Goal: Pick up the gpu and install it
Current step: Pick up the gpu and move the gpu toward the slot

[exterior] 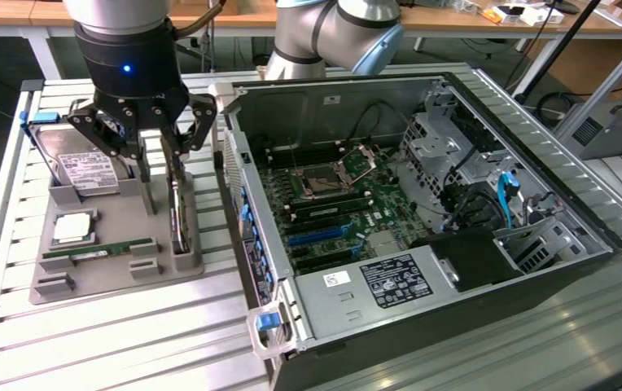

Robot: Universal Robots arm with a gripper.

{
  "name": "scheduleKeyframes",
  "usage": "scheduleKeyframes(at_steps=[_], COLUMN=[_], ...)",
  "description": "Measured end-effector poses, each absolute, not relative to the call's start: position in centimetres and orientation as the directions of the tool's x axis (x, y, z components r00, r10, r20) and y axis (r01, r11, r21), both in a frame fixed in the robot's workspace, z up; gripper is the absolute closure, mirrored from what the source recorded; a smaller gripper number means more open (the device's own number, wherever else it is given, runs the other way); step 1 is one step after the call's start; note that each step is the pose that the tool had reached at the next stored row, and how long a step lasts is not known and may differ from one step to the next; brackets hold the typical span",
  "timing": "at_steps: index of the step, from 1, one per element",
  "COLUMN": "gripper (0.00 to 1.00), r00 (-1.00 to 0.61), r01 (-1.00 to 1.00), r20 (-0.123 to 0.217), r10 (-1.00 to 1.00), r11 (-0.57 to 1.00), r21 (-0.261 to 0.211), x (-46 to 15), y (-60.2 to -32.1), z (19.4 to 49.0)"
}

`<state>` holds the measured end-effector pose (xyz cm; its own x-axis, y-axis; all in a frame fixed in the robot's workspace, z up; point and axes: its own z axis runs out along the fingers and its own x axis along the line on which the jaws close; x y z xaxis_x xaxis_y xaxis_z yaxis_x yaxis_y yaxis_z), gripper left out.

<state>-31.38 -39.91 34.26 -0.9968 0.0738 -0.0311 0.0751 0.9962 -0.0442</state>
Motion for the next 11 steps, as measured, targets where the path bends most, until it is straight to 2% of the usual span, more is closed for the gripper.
scheduleKeyframes(at_steps=[11], gripper=[0.58], r00=[-0.997], r01=[0.075], r20=[-0.031], r10=[0.074], r11=[0.996], r21=[-0.048], x=[-31.38], y=[-39.91], z=[33.85])
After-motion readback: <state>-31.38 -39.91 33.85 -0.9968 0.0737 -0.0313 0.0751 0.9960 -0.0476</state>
